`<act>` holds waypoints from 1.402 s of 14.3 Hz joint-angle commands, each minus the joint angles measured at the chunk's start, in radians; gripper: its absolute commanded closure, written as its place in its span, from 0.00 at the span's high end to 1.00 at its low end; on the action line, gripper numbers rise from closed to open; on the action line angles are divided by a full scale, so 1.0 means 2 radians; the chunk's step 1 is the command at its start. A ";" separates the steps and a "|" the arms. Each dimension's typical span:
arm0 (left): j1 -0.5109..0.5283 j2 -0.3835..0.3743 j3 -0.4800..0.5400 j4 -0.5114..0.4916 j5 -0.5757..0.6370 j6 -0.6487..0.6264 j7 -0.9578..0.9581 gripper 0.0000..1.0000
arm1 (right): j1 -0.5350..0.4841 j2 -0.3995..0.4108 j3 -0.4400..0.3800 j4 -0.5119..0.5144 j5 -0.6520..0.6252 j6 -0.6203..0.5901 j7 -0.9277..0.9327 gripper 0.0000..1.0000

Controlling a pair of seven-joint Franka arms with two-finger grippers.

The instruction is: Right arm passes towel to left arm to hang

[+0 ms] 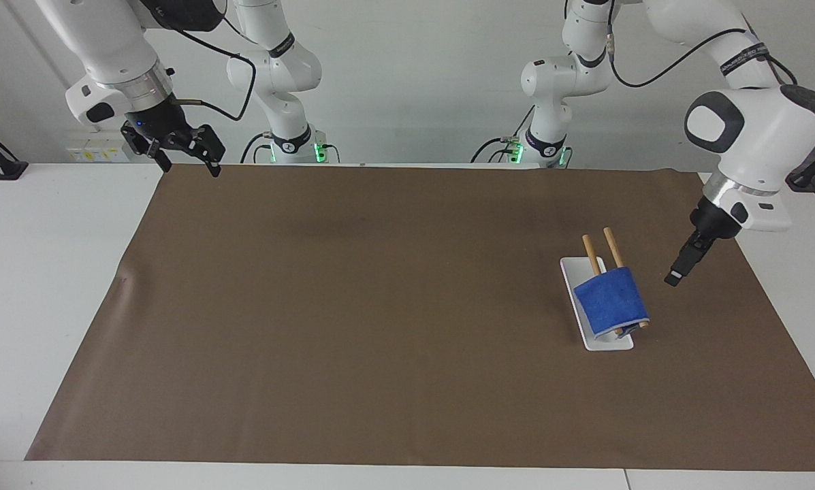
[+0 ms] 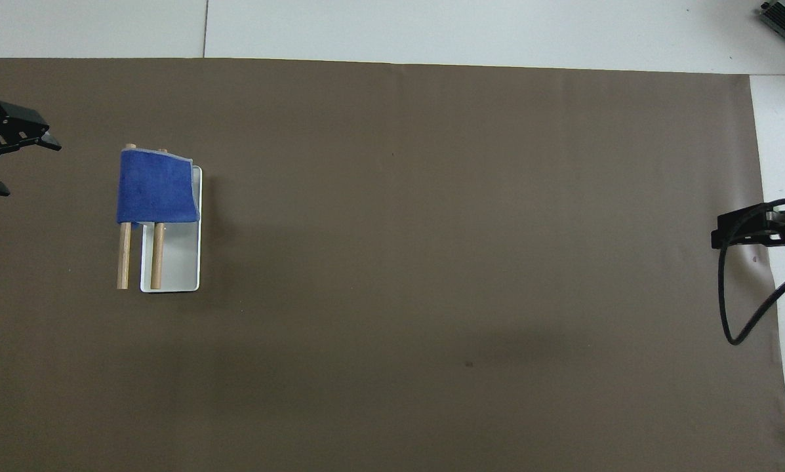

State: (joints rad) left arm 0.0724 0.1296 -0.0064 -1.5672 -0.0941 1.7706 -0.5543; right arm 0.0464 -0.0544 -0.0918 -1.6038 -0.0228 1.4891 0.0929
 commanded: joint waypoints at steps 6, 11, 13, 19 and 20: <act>0.002 -0.059 -0.047 0.049 0.063 -0.113 0.182 1.00 | -0.005 -0.003 0.001 -0.003 -0.009 0.002 -0.007 1.00; 0.002 -0.085 -0.048 0.036 0.065 -0.105 0.240 1.00 | -0.006 -0.003 0.001 -0.005 -0.006 0.005 -0.008 1.00; 0.003 -0.089 -0.047 0.023 0.065 -0.095 0.245 1.00 | -0.006 -0.004 0.001 -0.005 -0.005 0.005 -0.007 1.00; 0.003 -0.128 -0.047 -0.058 0.065 -0.052 0.295 1.00 | -0.006 -0.004 0.001 -0.005 -0.005 0.002 -0.010 1.00; 0.003 -0.130 -0.047 -0.059 0.065 -0.052 0.295 1.00 | -0.006 -0.004 0.001 -0.005 -0.005 0.002 -0.010 1.00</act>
State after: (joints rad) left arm 0.0718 -0.0758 -0.0974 -1.6156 0.0151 1.6316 0.0078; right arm 0.0447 -0.0544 -0.0935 -1.6041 -0.0230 1.4903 0.0929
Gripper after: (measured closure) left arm 0.000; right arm 0.000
